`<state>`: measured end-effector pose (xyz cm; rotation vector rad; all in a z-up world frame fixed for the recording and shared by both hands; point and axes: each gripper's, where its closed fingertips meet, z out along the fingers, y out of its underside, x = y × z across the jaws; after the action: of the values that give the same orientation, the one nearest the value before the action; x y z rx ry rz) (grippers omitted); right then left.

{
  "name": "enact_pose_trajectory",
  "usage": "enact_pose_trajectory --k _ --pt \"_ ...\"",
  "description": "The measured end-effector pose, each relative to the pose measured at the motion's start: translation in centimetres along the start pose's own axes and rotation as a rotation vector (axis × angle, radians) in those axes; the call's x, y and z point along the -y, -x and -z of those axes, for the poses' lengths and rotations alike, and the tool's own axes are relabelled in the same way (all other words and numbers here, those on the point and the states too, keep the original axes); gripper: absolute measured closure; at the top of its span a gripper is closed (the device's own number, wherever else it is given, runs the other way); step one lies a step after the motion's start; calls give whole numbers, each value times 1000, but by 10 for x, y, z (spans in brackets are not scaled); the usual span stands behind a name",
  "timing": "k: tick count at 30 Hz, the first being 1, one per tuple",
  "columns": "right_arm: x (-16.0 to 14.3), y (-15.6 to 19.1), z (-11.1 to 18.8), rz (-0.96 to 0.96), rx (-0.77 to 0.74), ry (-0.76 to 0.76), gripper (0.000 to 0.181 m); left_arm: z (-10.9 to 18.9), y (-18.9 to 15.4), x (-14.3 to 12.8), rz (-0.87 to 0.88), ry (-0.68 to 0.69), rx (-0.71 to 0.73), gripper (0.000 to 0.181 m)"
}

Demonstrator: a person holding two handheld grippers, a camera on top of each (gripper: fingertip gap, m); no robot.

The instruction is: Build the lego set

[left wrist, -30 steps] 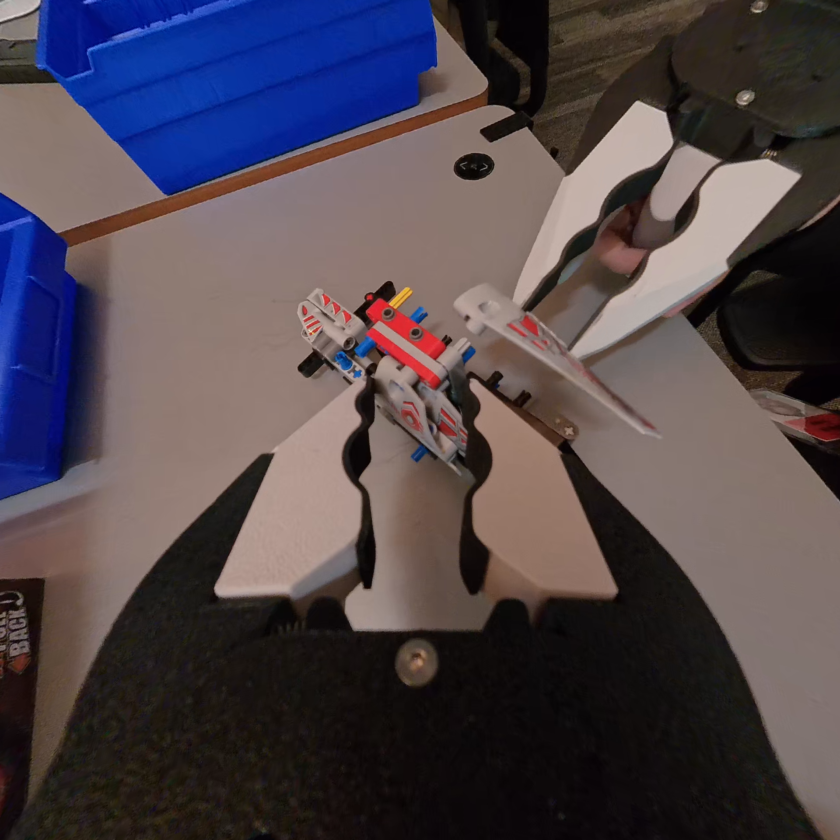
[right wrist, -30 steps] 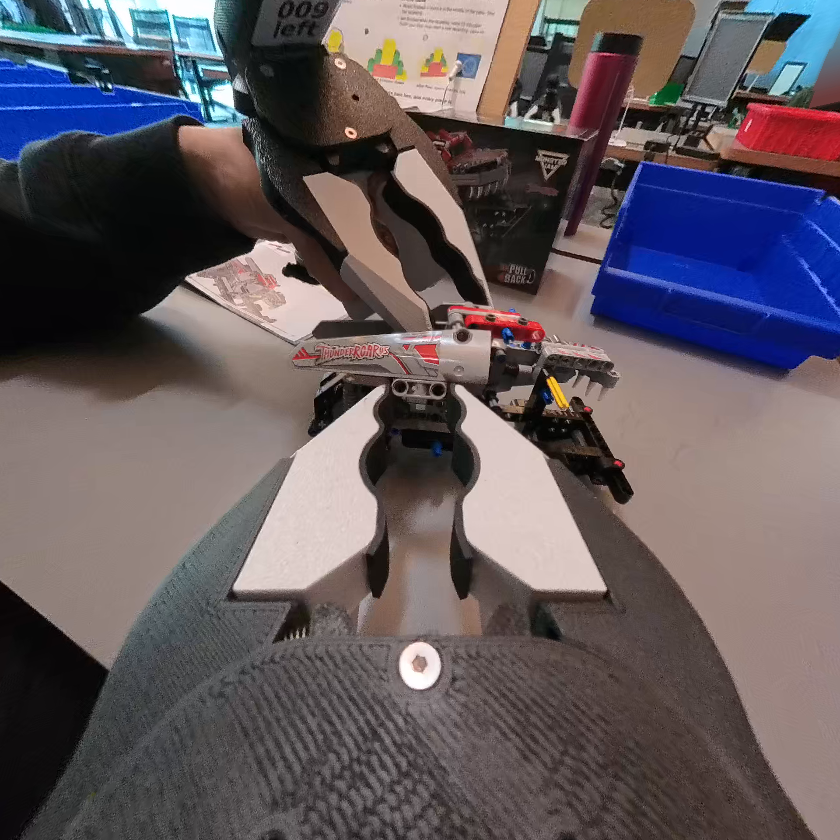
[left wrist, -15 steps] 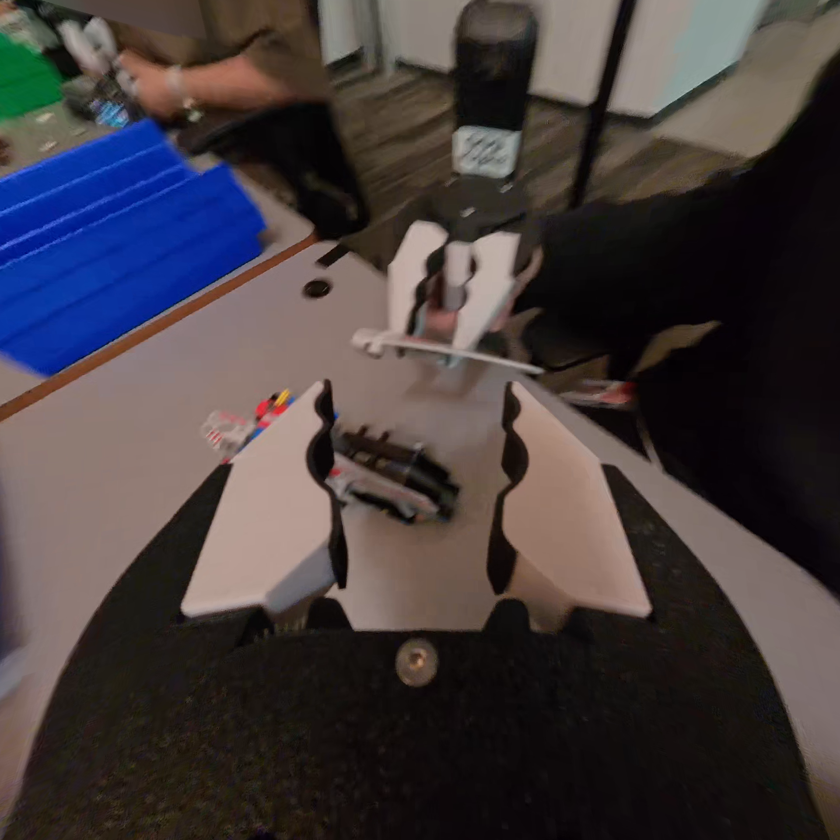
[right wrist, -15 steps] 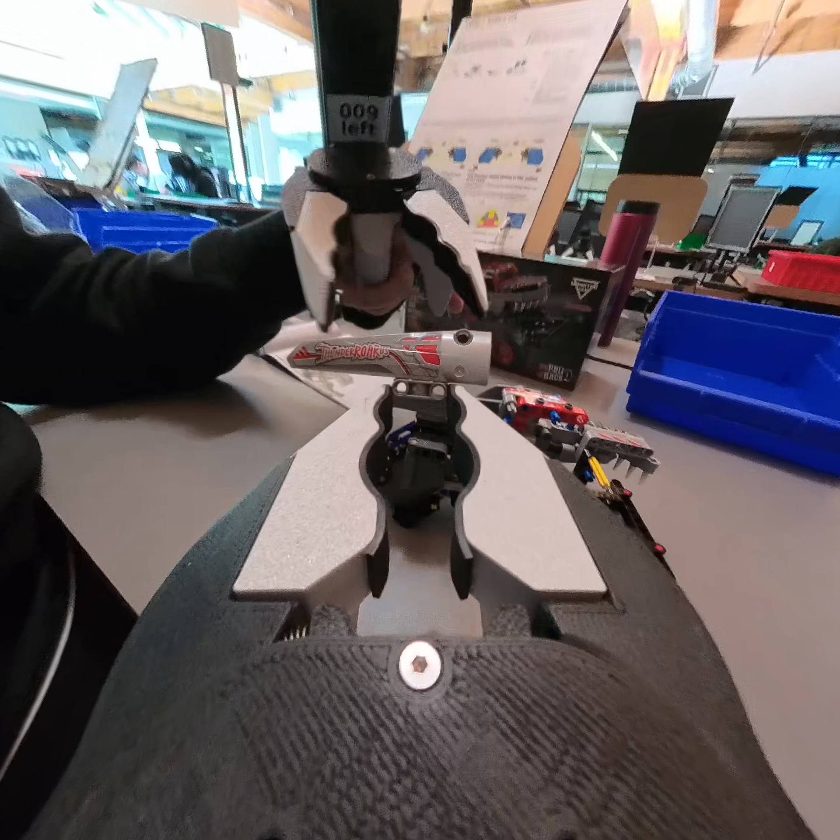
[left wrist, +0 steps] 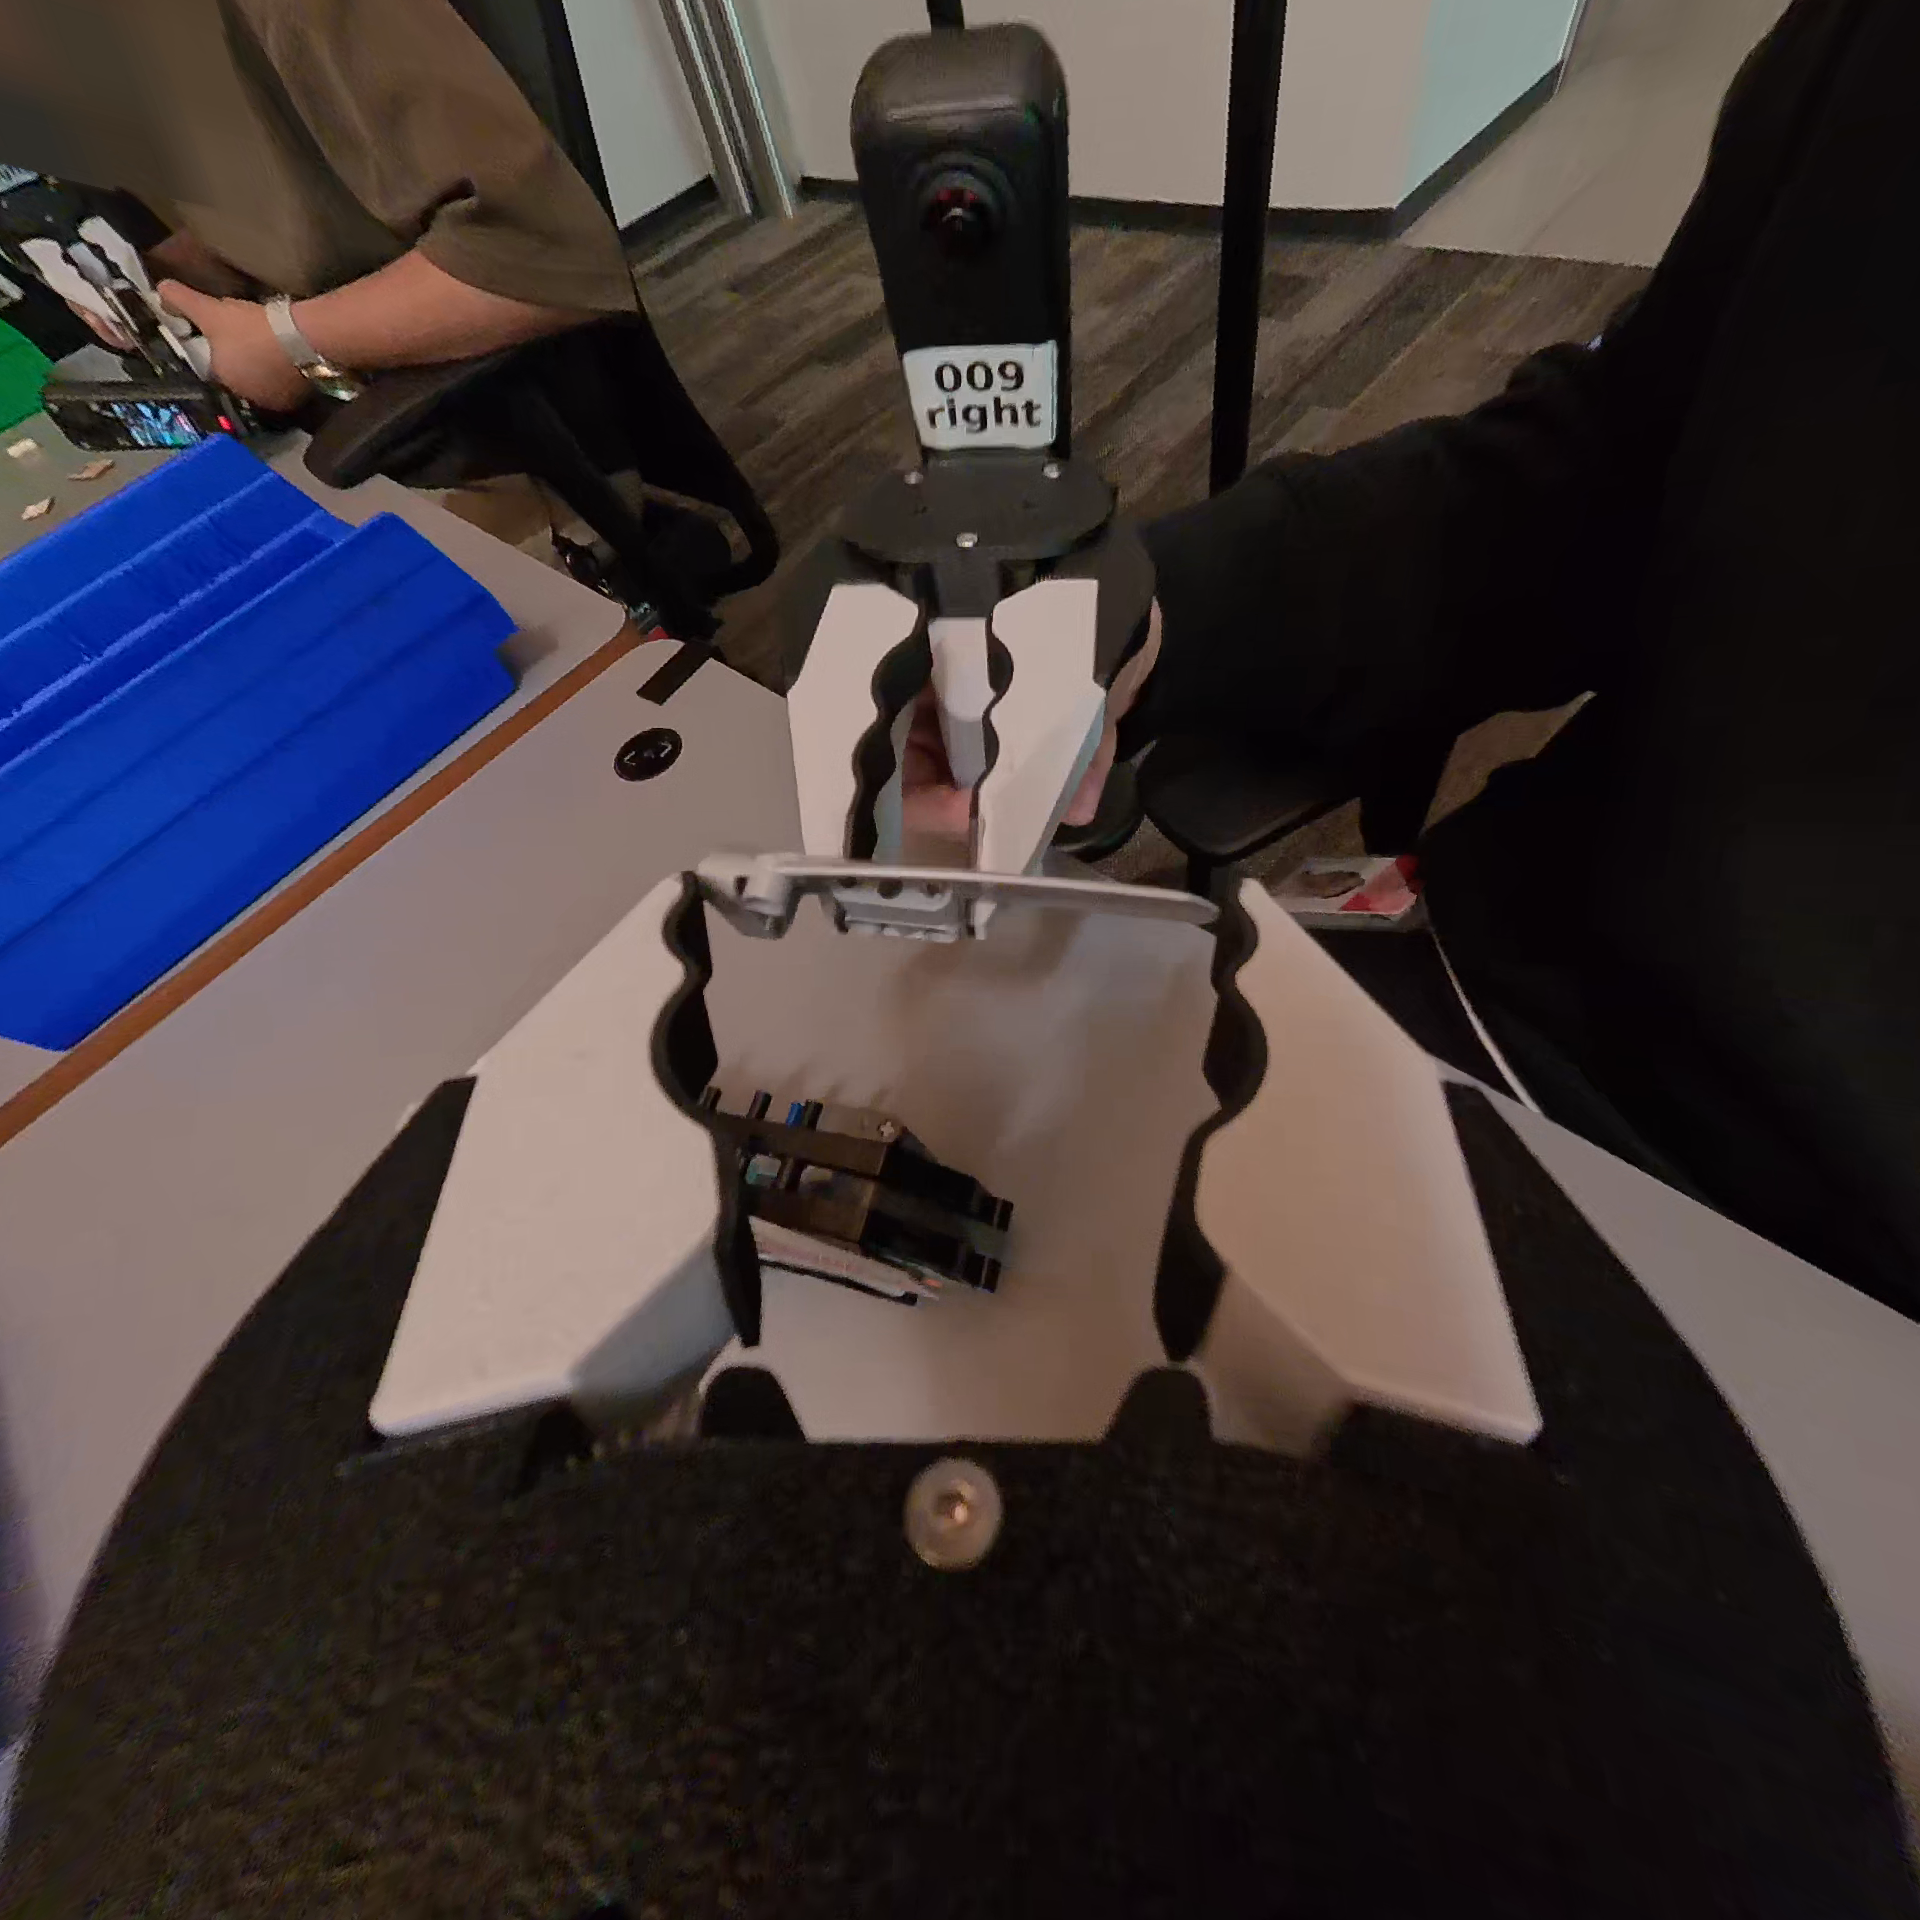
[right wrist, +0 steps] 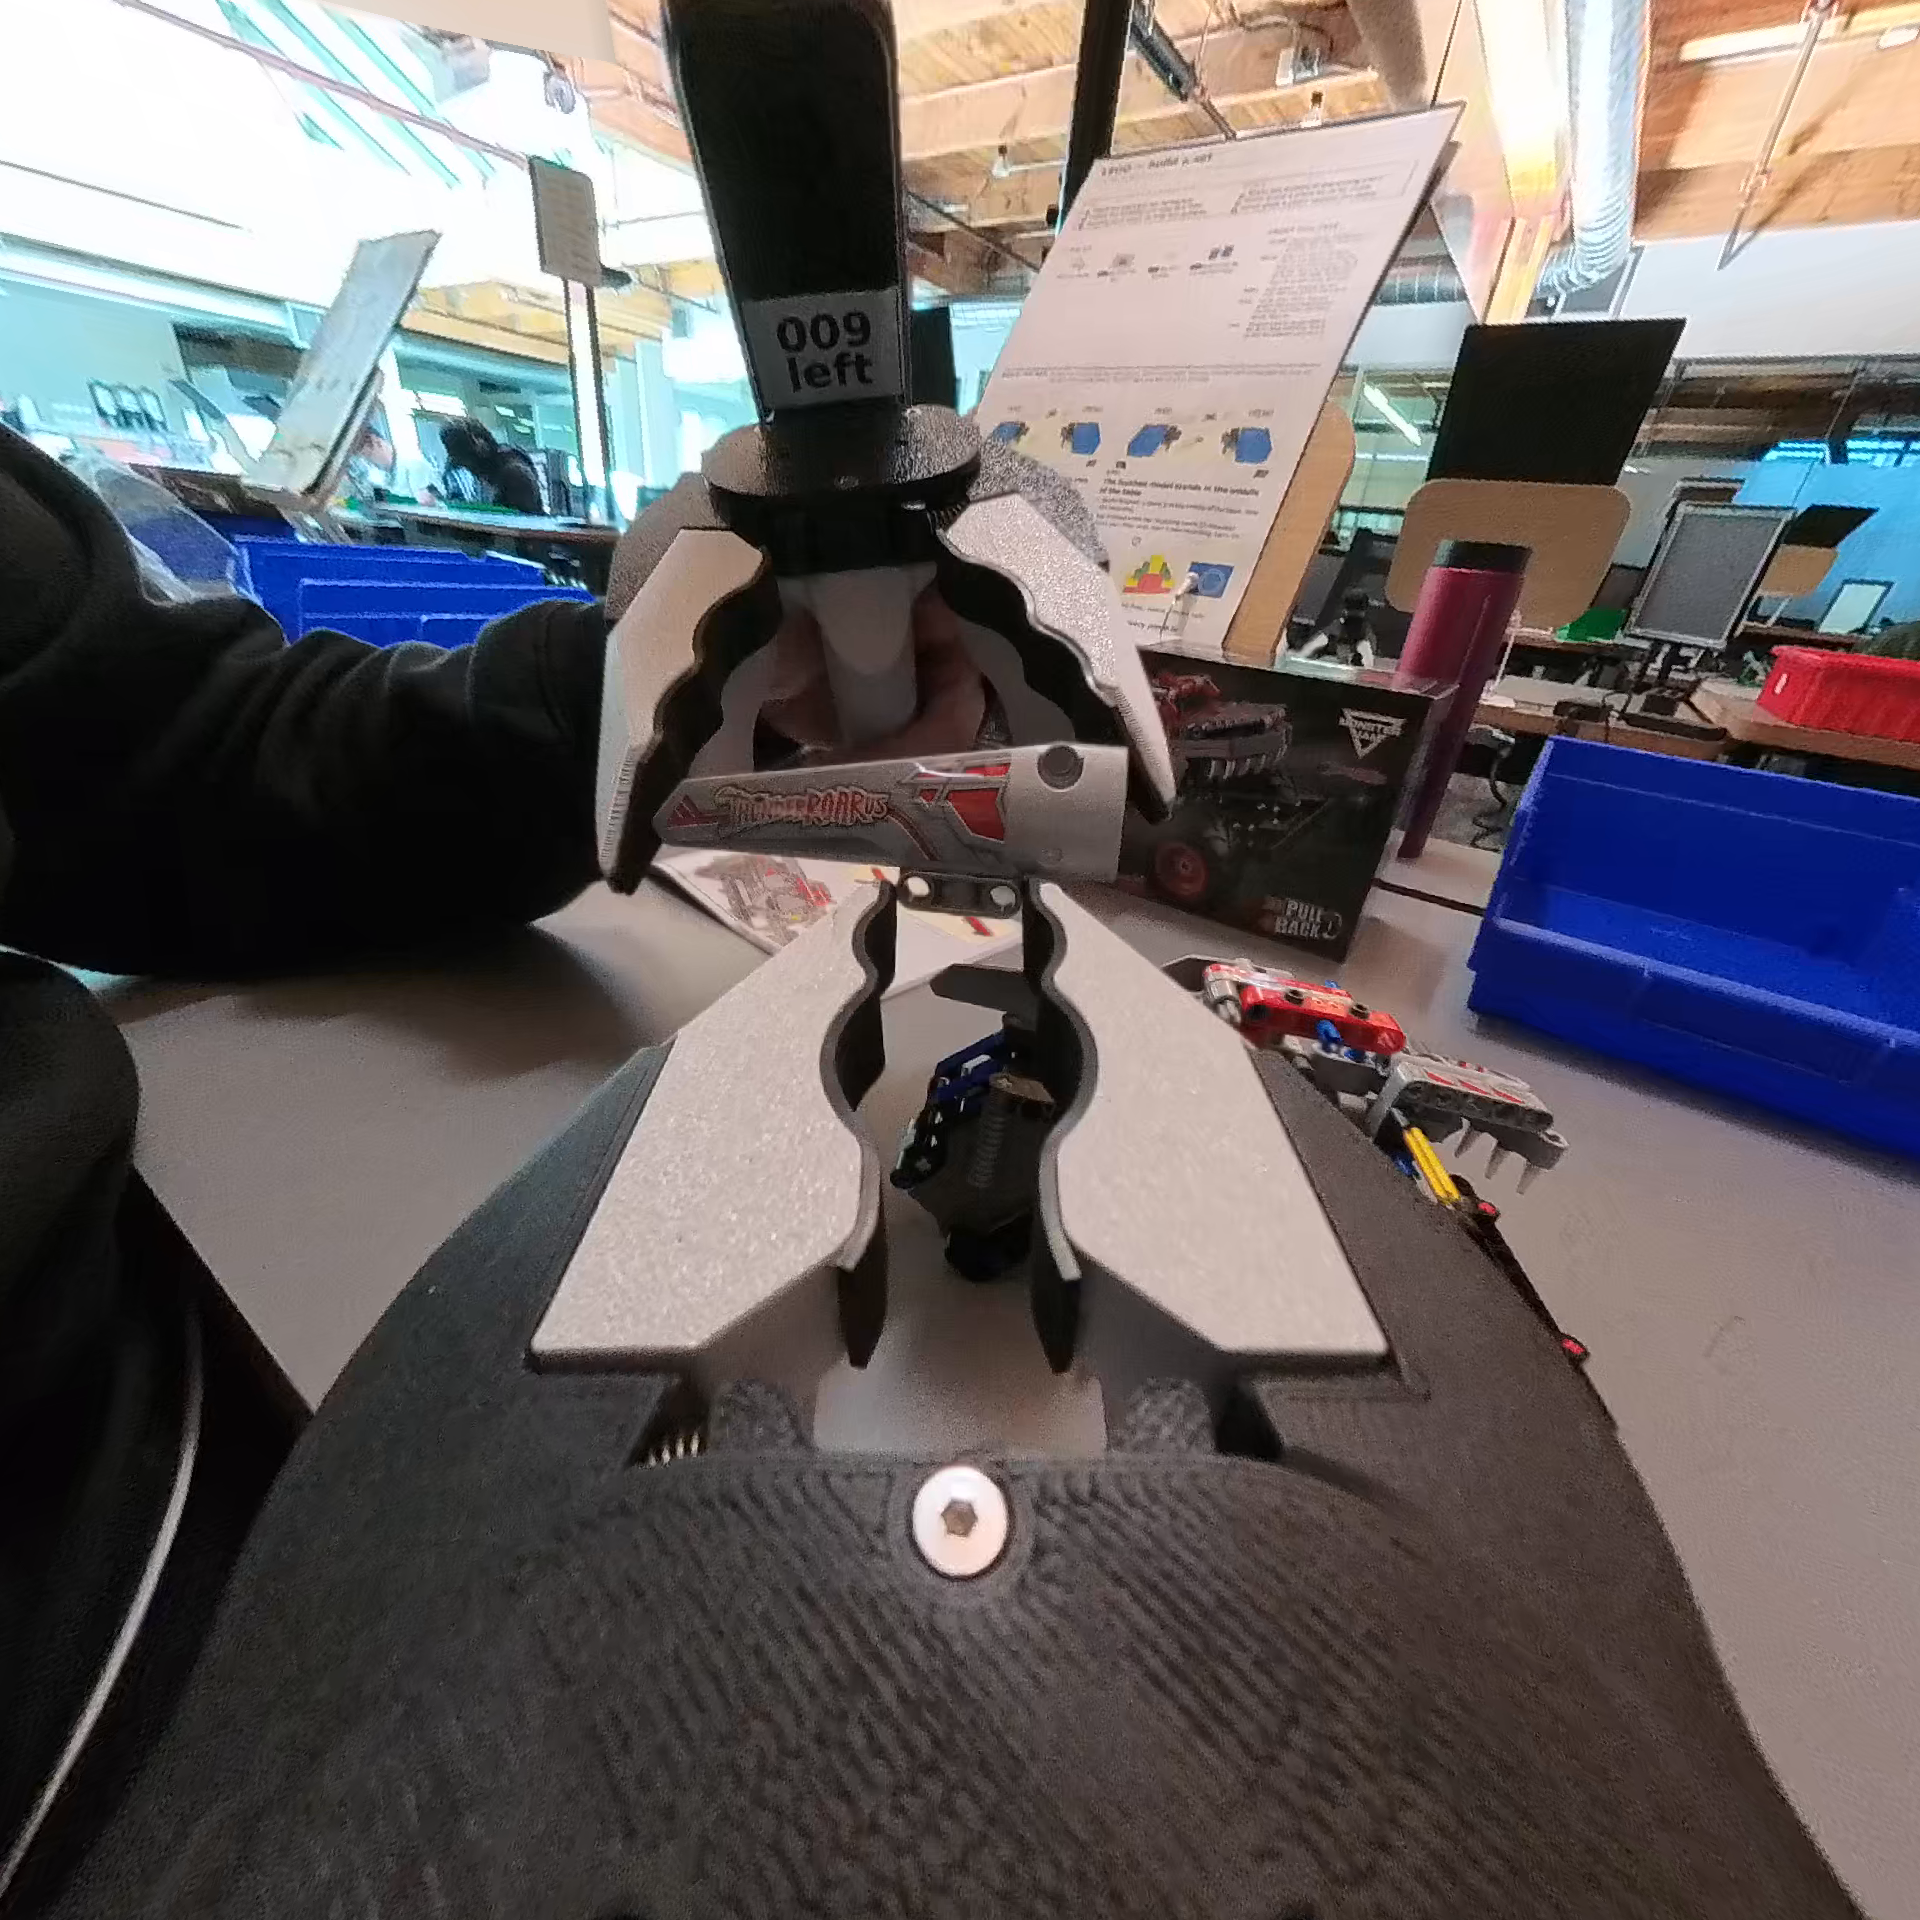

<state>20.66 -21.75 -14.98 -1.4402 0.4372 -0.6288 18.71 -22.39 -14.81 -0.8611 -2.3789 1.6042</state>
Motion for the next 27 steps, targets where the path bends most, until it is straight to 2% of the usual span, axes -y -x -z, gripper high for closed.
enact_pose_trajectory --k 1,3,5,6,10,12,13,15,16,17,20,22,24,27 --pt "0 -2 1 15 -15 13 154 0 1 -2 3 7 3 86" --pt "0 -9 3 42 -71 43 120 2 3 -5 14 19 5 86" --pt "0 -5 0 27 -66 71 86 4 3 -7 24 25 2 86" --pt "-1 -1 -4 15 -49 94 76 5 3 -7 27 22 -2 86" --pt "-11 21 -19 20 42 168 79 5 -7 -9 49 14 -73 86" --pt "-13 25 -21 -6 66 173 73 6 -6 -5 63 -18 -76 86" --pt "-11 25 -20 -63 75 144 73 7 -7 -3 67 -38 -87 86" --pt "-4 17 -17 -298 91 72 71 8 -7 -4 20 -19 -72 87" --pt "0 15 -15 -414 110 30 76 7 -9 -7 -20 17 -63 87" --pt "3 9 -13 -517 106 -7 91 6 -10 -10 -59 53 -45 87" --pt "2 -1 -14 -743 98 -56 101 -2 -3 -11 -198 136 55 86" --pt "-3 2 -19 -796 102 -28 109 -8 1 -14 -293 204 113 87" --pt "-10 3 -20 -790 88 13 141 -11 5 -20 -369 282 155 86" --pt "-10 3 -19 -810 106 12 144 -13 4 -19 -381 293 170 86"
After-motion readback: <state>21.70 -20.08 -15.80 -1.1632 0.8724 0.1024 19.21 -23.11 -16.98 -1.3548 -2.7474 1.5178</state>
